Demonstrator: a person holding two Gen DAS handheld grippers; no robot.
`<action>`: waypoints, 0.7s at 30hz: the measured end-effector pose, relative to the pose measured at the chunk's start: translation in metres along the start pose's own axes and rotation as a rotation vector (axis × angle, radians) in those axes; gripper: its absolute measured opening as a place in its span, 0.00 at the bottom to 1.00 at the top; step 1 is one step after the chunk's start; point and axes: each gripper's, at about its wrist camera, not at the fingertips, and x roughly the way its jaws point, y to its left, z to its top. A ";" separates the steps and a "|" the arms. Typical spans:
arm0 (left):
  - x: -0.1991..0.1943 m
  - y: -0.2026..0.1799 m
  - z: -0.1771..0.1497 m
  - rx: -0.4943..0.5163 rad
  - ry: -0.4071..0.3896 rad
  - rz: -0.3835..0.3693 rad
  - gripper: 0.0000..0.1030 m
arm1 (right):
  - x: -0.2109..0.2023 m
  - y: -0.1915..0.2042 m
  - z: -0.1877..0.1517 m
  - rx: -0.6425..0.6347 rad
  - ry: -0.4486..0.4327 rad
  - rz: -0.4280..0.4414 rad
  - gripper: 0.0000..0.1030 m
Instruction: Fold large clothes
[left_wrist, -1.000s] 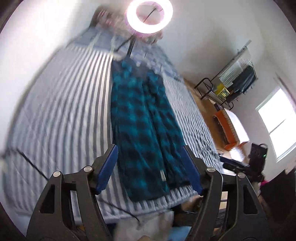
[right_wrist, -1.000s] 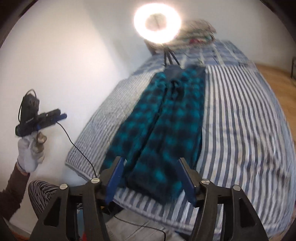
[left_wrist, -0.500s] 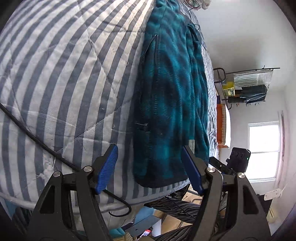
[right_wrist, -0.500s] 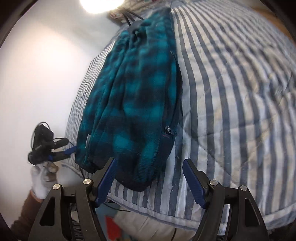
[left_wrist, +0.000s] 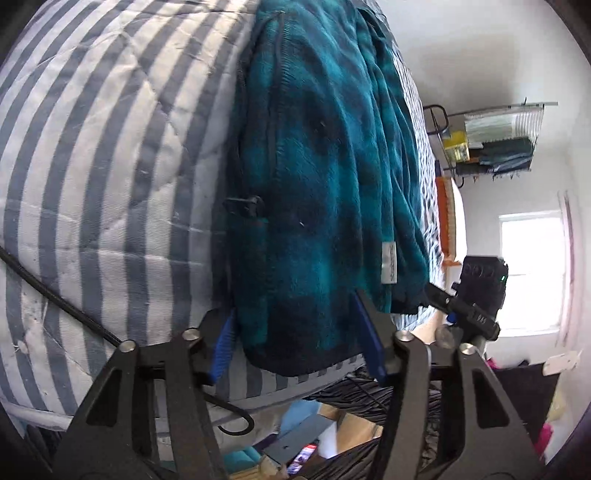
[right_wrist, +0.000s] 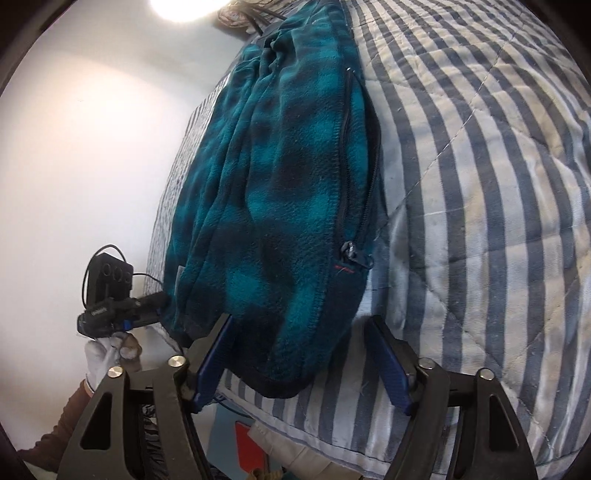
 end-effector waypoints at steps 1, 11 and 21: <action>0.000 -0.002 0.000 0.007 0.001 0.003 0.45 | 0.000 -0.001 0.000 0.003 0.003 0.008 0.66; -0.010 -0.026 0.004 0.032 -0.040 -0.051 0.13 | 0.019 0.024 0.000 -0.062 0.060 0.014 0.15; -0.024 -0.050 0.011 0.032 -0.094 -0.073 0.13 | 0.012 0.041 0.004 -0.051 0.017 0.049 0.12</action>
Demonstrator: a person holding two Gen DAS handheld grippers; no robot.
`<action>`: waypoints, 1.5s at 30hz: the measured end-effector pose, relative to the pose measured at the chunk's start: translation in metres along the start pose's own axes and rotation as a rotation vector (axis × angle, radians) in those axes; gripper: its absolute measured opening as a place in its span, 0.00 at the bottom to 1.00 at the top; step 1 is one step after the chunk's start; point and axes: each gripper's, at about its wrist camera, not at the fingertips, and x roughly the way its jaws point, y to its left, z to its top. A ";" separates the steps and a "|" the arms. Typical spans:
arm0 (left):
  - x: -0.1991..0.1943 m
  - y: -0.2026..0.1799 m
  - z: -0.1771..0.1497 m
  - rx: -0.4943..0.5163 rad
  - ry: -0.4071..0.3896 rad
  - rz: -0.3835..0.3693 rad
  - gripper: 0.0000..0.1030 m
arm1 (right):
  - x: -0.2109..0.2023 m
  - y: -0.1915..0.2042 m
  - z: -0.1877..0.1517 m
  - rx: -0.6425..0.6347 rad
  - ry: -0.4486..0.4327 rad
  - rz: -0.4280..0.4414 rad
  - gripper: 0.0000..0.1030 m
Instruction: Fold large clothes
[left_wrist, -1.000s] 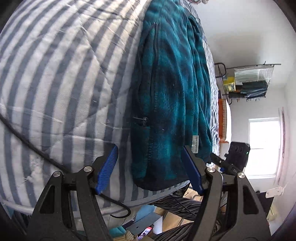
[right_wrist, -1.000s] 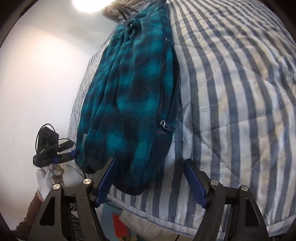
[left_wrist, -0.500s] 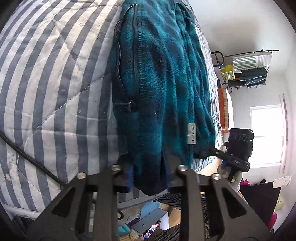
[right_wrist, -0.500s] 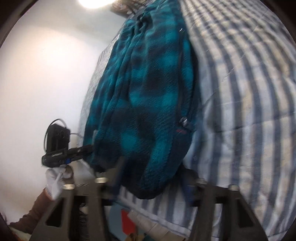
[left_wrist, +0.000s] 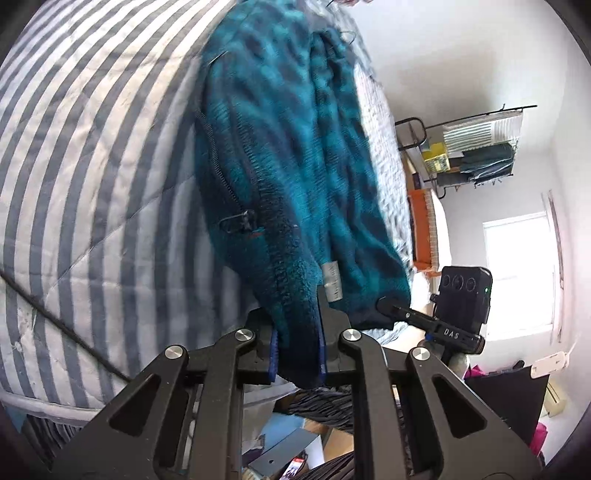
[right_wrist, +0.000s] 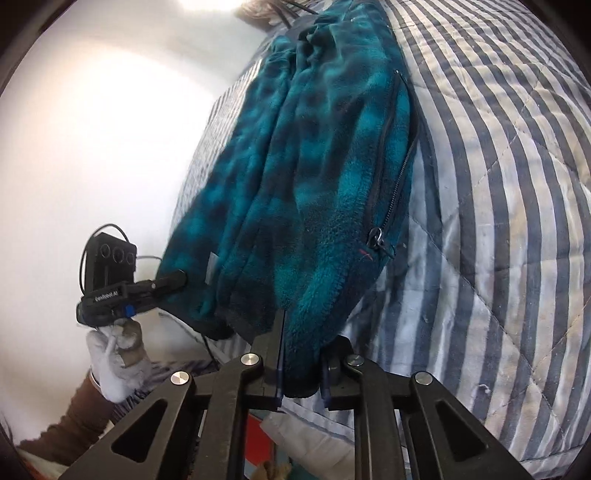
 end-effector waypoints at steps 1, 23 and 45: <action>-0.002 -0.008 0.003 0.012 -0.013 -0.002 0.13 | -0.003 0.005 0.003 -0.002 -0.013 0.009 0.12; -0.004 -0.034 0.167 -0.092 -0.216 0.058 0.13 | -0.040 0.038 0.168 0.027 -0.228 -0.098 0.11; 0.052 0.030 0.225 -0.246 -0.114 -0.102 0.52 | 0.024 -0.040 0.227 0.207 -0.157 -0.022 0.21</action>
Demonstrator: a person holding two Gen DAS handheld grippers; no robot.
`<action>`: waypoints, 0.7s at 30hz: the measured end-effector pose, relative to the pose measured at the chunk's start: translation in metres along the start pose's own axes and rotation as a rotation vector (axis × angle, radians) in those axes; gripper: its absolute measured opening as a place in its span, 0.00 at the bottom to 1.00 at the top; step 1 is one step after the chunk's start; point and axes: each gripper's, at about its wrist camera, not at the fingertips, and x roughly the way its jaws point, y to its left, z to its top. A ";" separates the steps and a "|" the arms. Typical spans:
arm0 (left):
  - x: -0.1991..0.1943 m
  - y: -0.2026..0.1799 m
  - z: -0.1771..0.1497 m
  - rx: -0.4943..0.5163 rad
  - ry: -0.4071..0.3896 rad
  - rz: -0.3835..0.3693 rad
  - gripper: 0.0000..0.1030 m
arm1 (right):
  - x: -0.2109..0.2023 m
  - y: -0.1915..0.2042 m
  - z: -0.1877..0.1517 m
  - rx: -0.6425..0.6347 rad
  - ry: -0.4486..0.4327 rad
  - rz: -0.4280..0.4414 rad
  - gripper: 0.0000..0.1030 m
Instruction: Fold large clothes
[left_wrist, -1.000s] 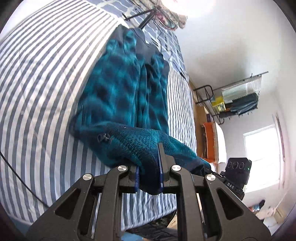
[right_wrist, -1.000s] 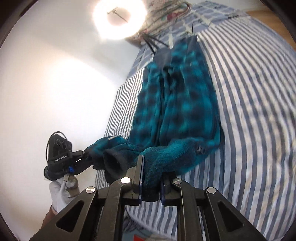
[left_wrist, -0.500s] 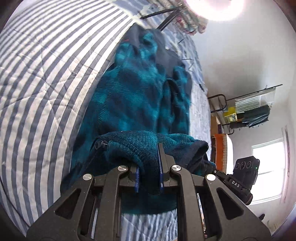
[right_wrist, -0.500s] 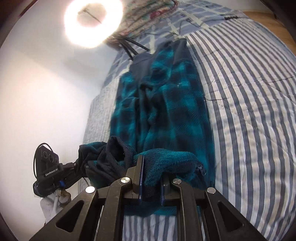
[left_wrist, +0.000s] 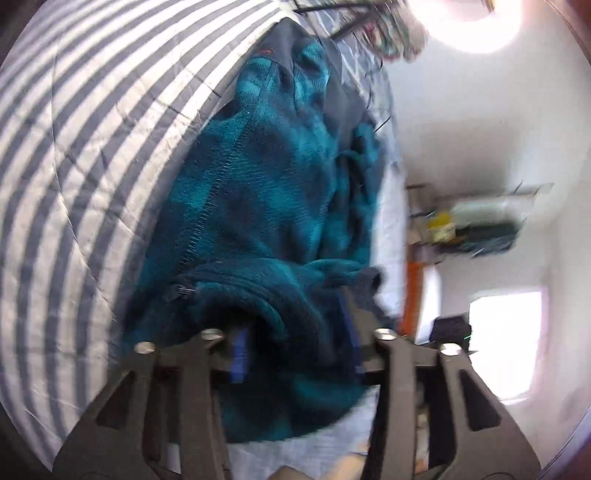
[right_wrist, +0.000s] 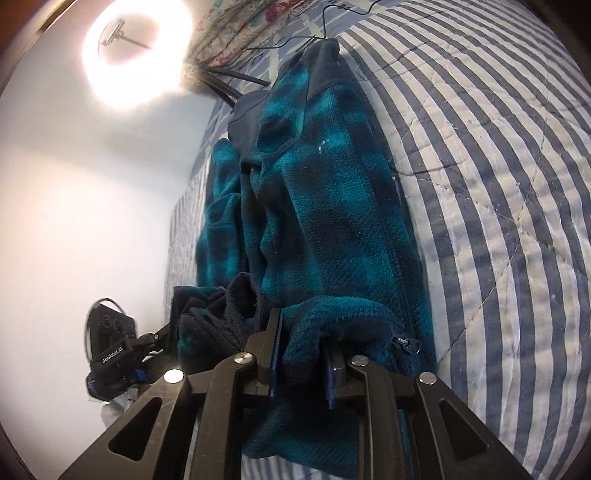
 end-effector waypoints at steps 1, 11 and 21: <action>-0.005 0.001 0.002 -0.031 -0.006 -0.046 0.65 | -0.005 -0.001 -0.001 0.015 -0.003 0.018 0.25; -0.074 -0.027 -0.001 0.156 -0.145 -0.018 0.71 | -0.066 0.007 -0.005 0.064 -0.112 0.201 0.71; -0.024 -0.037 -0.046 0.541 -0.031 0.217 0.24 | -0.044 0.092 -0.081 -0.547 -0.055 -0.094 0.33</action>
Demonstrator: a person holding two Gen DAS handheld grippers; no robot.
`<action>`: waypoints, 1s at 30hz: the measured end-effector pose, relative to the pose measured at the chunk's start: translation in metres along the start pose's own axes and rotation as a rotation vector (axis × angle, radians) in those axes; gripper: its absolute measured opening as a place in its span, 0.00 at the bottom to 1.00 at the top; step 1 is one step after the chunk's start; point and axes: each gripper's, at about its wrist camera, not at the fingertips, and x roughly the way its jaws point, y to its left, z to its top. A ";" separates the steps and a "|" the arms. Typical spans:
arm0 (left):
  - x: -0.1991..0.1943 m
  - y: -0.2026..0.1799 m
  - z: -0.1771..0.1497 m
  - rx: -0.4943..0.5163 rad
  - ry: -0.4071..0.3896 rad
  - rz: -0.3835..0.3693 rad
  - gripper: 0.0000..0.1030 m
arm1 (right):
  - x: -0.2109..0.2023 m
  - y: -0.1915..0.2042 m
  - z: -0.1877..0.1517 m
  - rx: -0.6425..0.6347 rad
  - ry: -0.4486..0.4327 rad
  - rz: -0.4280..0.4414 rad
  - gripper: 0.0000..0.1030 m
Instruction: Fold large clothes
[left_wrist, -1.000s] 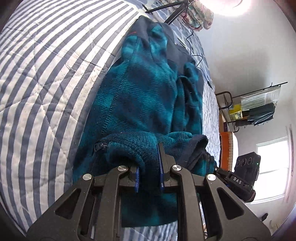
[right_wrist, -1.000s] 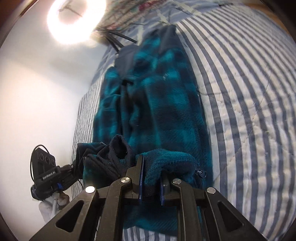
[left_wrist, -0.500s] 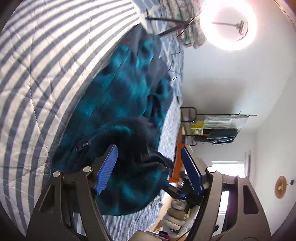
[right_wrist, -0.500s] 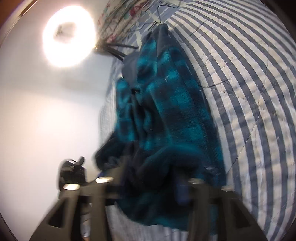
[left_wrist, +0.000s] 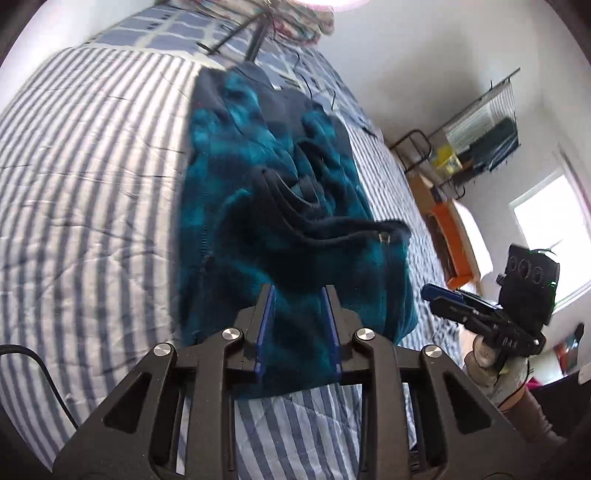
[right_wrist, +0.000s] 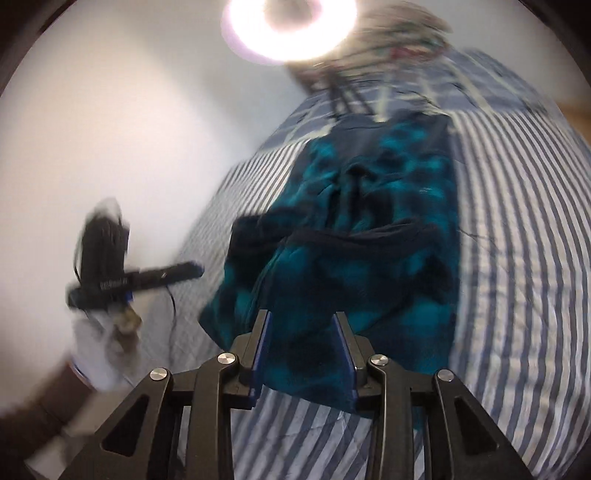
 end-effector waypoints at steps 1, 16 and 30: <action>0.008 0.000 0.003 0.001 0.003 0.004 0.24 | 0.009 0.006 0.000 -0.030 0.010 -0.020 0.33; 0.060 0.060 0.050 -0.226 -0.023 -0.031 0.22 | 0.091 -0.039 0.038 -0.030 0.066 -0.189 0.31; 0.023 0.049 -0.038 -0.081 0.010 0.162 0.28 | 0.011 -0.033 -0.022 -0.017 -0.014 -0.218 0.35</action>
